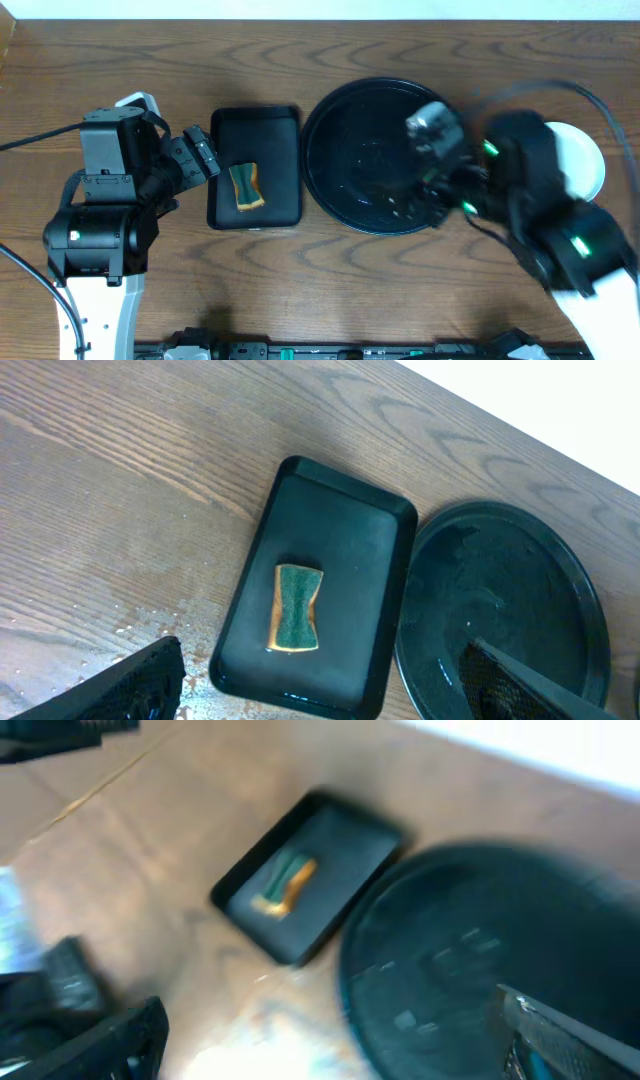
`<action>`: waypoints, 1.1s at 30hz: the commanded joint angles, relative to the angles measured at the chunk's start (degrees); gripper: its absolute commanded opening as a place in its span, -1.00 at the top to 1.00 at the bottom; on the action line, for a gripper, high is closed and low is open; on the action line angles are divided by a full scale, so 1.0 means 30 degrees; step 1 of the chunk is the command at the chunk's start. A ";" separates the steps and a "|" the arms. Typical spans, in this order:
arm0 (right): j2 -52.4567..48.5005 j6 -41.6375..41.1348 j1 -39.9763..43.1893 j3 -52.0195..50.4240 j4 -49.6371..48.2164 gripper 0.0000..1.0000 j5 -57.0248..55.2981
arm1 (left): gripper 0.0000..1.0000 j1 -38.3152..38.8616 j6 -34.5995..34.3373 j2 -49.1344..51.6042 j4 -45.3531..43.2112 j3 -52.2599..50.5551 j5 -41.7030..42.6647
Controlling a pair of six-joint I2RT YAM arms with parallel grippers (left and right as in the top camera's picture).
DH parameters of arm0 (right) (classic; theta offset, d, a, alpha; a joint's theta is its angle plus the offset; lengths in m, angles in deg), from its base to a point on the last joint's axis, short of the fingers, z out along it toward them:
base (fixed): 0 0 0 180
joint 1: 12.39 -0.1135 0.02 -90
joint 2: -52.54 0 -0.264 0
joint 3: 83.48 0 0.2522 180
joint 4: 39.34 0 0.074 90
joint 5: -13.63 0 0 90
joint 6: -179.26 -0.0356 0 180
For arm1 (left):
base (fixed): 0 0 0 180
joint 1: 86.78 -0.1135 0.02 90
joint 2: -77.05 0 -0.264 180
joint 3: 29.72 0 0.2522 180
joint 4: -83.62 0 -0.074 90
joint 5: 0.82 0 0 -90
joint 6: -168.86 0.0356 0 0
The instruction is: Clean dirty plates on tray and stack at the side
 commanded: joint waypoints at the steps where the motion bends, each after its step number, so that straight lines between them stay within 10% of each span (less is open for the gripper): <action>1: 0.2783 0.2900 0.0211 -0.2040 -0.0816 -0.99 -0.2892 | -0.77 -0.0066 0.0117 0.0022 0.0051 0.0350 0.0109; 8: 0.9362 0.2907 0.4452 -1.0885 -0.7737 -0.98 -0.3475 | -0.77 -0.0066 0.0117 0.0022 0.0051 0.0350 0.0109; 18: 1.6407 0.2914 0.6987 -1.6925 -0.8196 -0.99 -0.3497 | -0.77 -0.0066 0.0117 0.0022 0.0051 0.0350 0.0109; 33: 1.9890 0.2929 0.8306 -2.3897 -1.6028 -0.98 -0.3577 | -0.78 -0.0066 0.0117 0.0022 0.0051 0.0350 0.0109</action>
